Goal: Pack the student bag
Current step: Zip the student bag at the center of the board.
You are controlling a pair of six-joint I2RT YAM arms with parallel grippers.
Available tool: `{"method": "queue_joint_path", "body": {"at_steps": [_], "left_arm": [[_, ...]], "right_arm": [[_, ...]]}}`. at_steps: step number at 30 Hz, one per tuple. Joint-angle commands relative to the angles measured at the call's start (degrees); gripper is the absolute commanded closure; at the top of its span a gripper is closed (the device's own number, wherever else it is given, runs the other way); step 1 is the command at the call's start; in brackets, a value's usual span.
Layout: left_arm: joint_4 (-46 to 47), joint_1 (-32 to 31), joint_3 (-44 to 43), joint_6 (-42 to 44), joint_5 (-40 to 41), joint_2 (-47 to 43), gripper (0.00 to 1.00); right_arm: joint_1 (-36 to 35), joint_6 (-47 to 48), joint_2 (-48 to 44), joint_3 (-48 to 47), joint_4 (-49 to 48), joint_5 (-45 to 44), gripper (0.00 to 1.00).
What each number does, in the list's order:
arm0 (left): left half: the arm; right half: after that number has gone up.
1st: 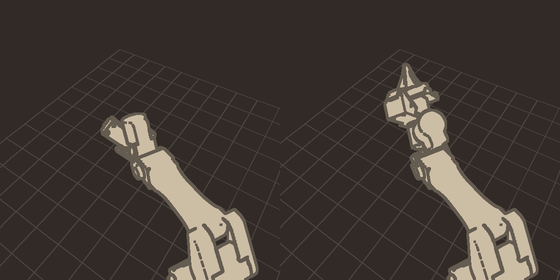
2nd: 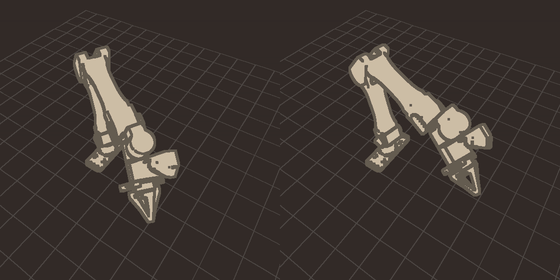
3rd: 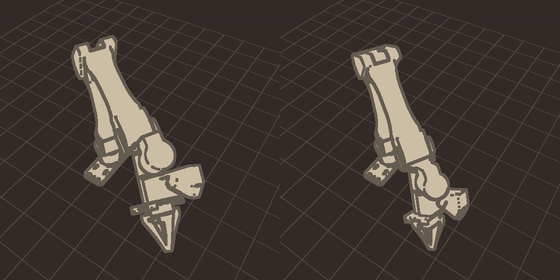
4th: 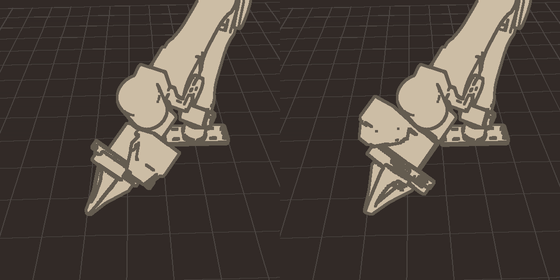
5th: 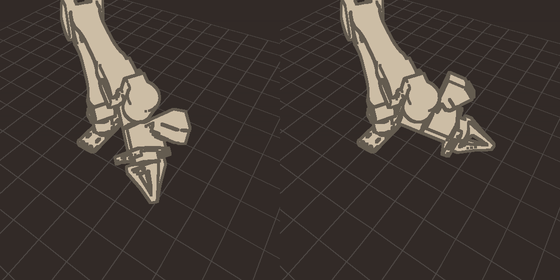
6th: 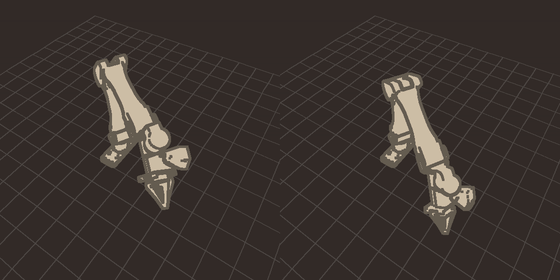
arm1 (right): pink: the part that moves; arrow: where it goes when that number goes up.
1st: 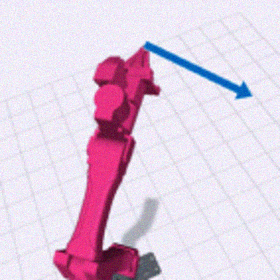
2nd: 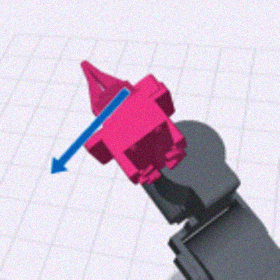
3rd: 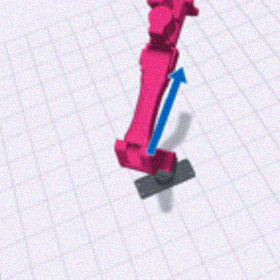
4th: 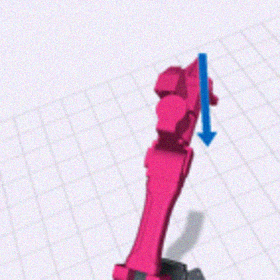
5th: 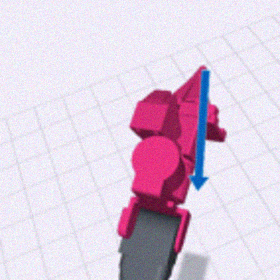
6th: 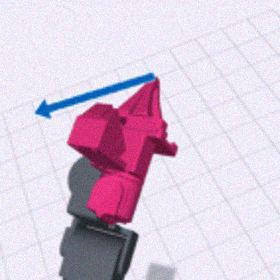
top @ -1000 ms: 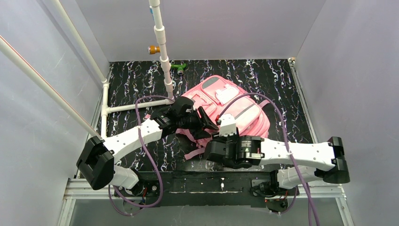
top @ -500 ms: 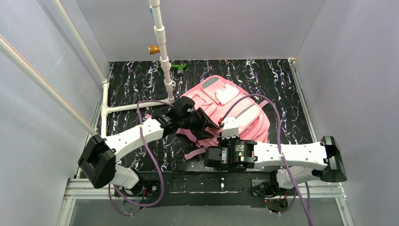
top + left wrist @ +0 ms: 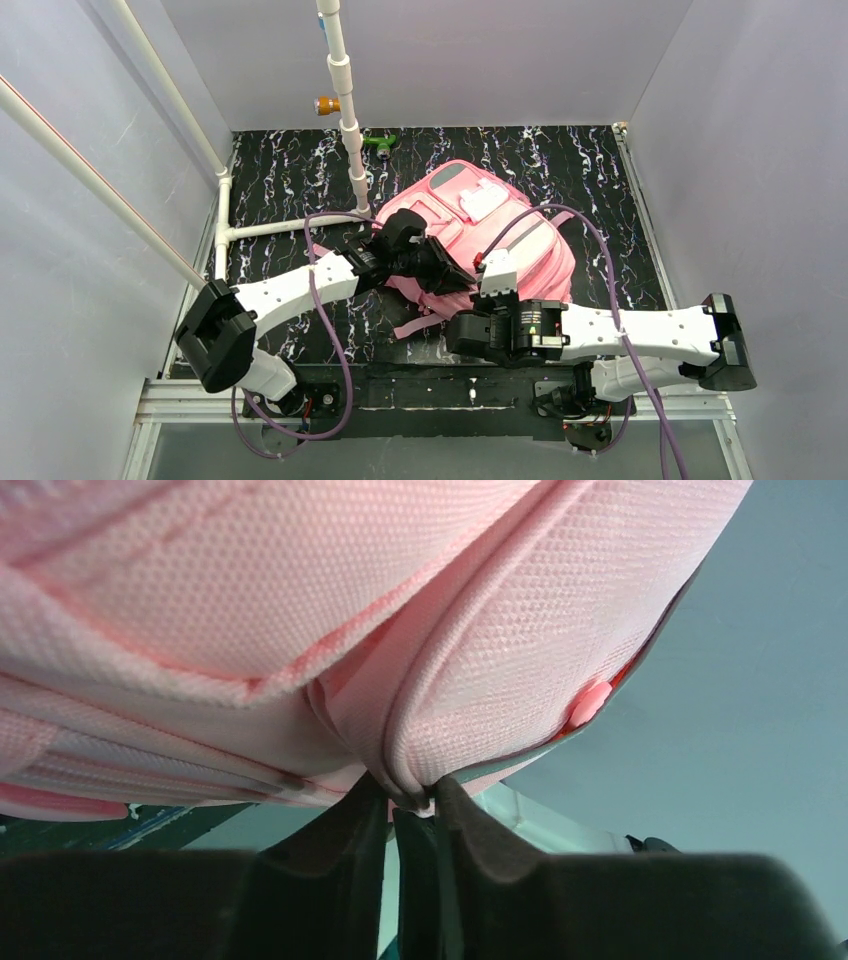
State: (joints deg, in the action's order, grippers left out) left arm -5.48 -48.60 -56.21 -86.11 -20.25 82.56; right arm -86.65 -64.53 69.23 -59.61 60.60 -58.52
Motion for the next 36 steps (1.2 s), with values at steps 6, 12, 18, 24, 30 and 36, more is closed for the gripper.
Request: {"method": "queue_joint_path", "body": {"at_steps": [6,12,18,24,30,36], "left_arm": [[1.13,-0.26,3.27,5.52,5.56,-1.35,1.00],[-6.16,3.25,5.47,11.00,4.65,-7.34,1.00],[-15.16,7.32,8.43,17.19,2.22,-13.46,1.00],[-24.81,10.44,11.02,21.16,3.49,-21.43,1.00],[-32.61,12.78,9.33,25.15,5.93,-26.90,1.00],[-38.61,14.47,9.55,27.53,10.26,-30.13,1.00]], "right_arm": [[-0.18,-0.58,-3.78,3.28,7.44,0.18,0.99],[-0.12,-3.40,-10.22,5.74,13.10,0.25,0.99],[-0.10,-4.34,-10.12,3.32,15.61,-1.53,0.99],[0.11,-6.31,-9.69,1.25,20.31,-3.90,0.99],[3.57,-8.45,-13.11,2.52,19.50,-3.44,0.99],[9.76,0.37,-10.52,1.48,11.55,-4.86,0.99]]}}
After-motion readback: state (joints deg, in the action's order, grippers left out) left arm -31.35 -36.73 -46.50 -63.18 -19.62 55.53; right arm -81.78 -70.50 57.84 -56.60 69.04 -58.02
